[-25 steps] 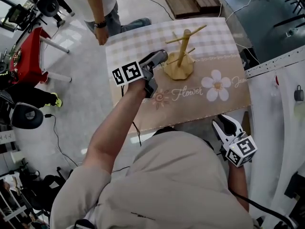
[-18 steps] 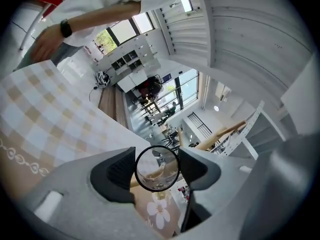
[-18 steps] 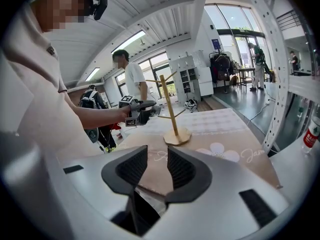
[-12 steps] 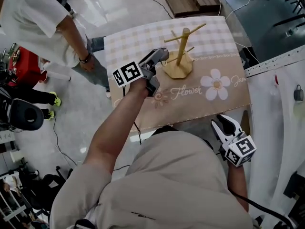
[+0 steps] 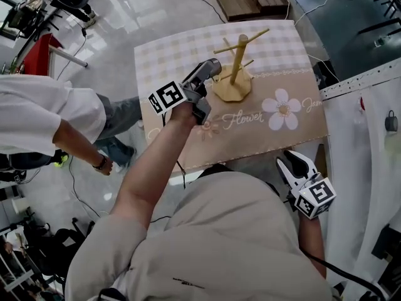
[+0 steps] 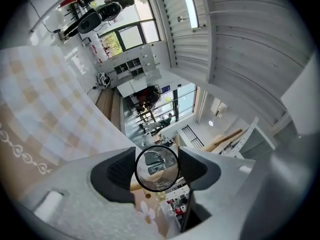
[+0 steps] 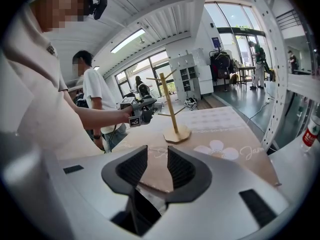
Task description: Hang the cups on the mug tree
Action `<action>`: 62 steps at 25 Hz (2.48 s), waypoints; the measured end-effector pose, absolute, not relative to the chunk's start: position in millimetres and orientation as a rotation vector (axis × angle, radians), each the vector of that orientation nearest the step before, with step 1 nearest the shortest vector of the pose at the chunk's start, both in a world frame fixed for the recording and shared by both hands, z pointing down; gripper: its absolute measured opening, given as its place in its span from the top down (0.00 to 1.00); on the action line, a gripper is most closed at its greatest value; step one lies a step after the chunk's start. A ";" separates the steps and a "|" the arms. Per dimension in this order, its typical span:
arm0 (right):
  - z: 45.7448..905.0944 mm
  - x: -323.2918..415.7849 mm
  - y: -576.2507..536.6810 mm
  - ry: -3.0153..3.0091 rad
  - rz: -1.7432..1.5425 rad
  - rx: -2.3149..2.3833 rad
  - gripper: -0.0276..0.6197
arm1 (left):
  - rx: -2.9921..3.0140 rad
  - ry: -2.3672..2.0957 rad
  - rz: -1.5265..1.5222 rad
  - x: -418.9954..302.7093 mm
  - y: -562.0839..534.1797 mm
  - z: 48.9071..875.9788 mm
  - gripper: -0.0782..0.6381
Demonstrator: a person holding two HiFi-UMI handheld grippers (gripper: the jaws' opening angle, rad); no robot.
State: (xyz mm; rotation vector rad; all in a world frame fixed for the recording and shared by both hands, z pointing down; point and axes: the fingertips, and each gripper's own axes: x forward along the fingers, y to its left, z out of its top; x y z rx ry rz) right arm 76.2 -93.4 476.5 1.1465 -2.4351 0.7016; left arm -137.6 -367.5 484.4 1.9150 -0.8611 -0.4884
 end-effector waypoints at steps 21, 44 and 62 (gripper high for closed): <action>474.8 80.7 -88.7 -2.389 0.691 1.120 0.75 | 1.839 -0.685 -0.822 -138.2 -356.9 504.9 0.52; 476.4 74.1 -93.1 -2.364 0.686 1.085 0.75 | 1.817 -0.543 -0.930 -141.5 -341.3 526.8 0.52; 479.7 76.7 -90.8 -2.372 0.708 1.094 0.75 | 1.802 -0.517 -0.811 -120.3 -322.7 547.8 0.52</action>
